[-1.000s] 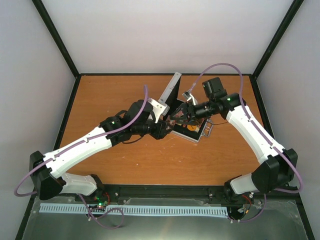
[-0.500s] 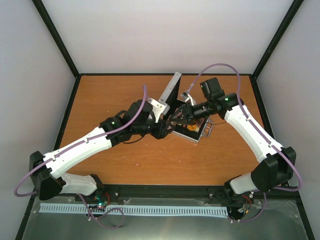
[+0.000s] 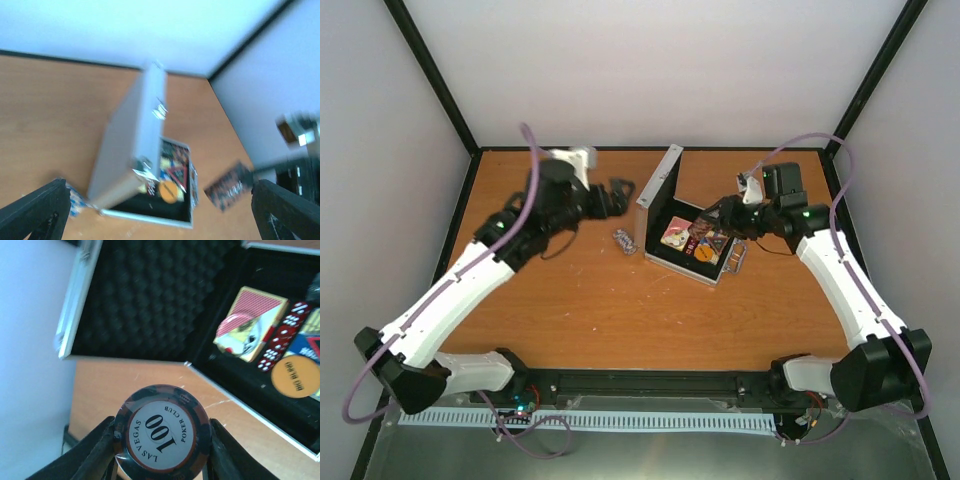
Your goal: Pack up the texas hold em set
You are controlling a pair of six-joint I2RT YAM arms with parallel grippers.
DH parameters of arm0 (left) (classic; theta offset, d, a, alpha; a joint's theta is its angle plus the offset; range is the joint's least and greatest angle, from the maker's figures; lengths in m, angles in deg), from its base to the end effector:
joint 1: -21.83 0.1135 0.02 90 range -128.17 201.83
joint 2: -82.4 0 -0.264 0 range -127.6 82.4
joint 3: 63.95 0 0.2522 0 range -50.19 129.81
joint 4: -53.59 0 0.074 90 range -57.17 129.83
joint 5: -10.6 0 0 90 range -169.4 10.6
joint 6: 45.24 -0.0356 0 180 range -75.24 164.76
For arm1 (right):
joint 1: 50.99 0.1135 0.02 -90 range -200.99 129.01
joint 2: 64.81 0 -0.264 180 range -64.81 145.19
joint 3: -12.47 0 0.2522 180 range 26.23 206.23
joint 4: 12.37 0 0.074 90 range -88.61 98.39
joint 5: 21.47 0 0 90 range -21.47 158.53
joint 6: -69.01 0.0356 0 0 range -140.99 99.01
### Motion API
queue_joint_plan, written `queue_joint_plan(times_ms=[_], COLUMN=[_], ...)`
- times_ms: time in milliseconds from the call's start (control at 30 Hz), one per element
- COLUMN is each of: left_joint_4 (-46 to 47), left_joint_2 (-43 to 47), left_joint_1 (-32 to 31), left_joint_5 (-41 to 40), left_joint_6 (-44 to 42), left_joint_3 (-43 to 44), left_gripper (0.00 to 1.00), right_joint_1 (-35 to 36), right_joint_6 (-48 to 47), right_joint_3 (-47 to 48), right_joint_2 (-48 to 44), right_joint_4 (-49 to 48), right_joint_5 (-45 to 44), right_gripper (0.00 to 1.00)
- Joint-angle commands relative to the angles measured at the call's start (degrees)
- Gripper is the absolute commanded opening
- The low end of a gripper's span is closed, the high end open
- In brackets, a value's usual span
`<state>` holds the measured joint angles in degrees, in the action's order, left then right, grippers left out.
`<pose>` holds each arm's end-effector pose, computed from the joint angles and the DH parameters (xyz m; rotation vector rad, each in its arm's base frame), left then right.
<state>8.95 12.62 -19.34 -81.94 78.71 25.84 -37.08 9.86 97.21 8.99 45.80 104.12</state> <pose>0.2008 -0.1735 0.4019 0.1020 2.0883 -0.7809 0.2512 0.0835 0.3393 0.0566 2.4803 1.0976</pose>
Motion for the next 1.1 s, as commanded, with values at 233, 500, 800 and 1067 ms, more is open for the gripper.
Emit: queue_joint_plan(times_ms=[233,500,800,1067], left_joint_4=[-7.9,-10.3,-12.1,-12.3], left_joint_2=[-5.0,-8.6,-9.4,-10.8], left_joint_1=[19.6,20.6,20.6,20.6], left_joint_5=[13.0,10.7,4.7,5.6], left_joint_6=[-0.1,-7.9,-15.4,-16.7], left_joint_3=[8.0,10.6,12.5,12.4], left_gripper=[1.0,1.0,1.0,1.0], right_joint_1=[0.5,2.3,5.0,5.6], right_joint_6=[15.5,14.9,15.1,17.4], right_joint_3=[-7.2,1.1,9.6,8.5], right_joint_2=[7.8,21.2,32.0,36.0], right_joint_4=[-32.1,-34.7,-32.8,-35.4], right_joint_5=[-22.0,-25.1,-27.1,-29.0], right_gripper=[0.16,0.17,0.17,0.17])
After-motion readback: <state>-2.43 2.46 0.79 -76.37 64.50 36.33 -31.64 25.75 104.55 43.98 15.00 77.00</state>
